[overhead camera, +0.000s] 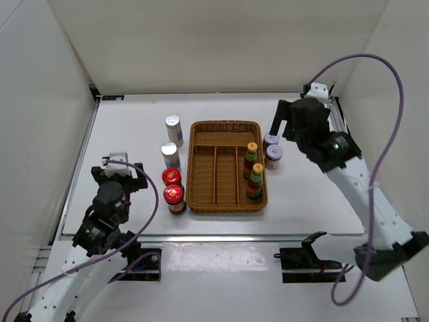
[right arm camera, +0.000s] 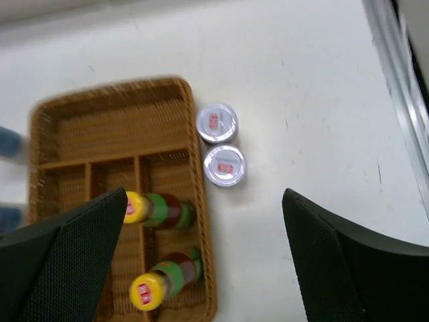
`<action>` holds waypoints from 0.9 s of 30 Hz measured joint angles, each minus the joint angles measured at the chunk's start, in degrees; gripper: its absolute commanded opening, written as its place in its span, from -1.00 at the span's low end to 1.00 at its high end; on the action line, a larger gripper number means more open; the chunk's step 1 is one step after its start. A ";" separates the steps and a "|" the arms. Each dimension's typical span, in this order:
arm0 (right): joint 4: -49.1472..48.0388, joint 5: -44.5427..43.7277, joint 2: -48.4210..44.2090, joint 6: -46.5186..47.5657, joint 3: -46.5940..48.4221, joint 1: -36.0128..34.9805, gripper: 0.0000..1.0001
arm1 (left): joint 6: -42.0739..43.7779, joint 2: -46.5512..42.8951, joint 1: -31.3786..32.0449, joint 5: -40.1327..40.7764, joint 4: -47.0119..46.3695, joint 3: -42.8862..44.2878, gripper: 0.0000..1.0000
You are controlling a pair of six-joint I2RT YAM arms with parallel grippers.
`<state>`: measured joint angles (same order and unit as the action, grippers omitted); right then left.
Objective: Organize the condiment bottles
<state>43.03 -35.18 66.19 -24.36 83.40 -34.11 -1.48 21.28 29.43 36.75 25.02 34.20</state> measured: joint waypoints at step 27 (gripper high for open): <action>5.62 25.99 52.43 4.68 18.36 17.70 0.93 | 0.17 -0.61 0.00 0.94 -0.68 0.00 1.00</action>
<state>48.64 -9.19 118.63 -19.68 101.75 -16.40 -1.30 20.67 29.43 37.69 24.34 34.20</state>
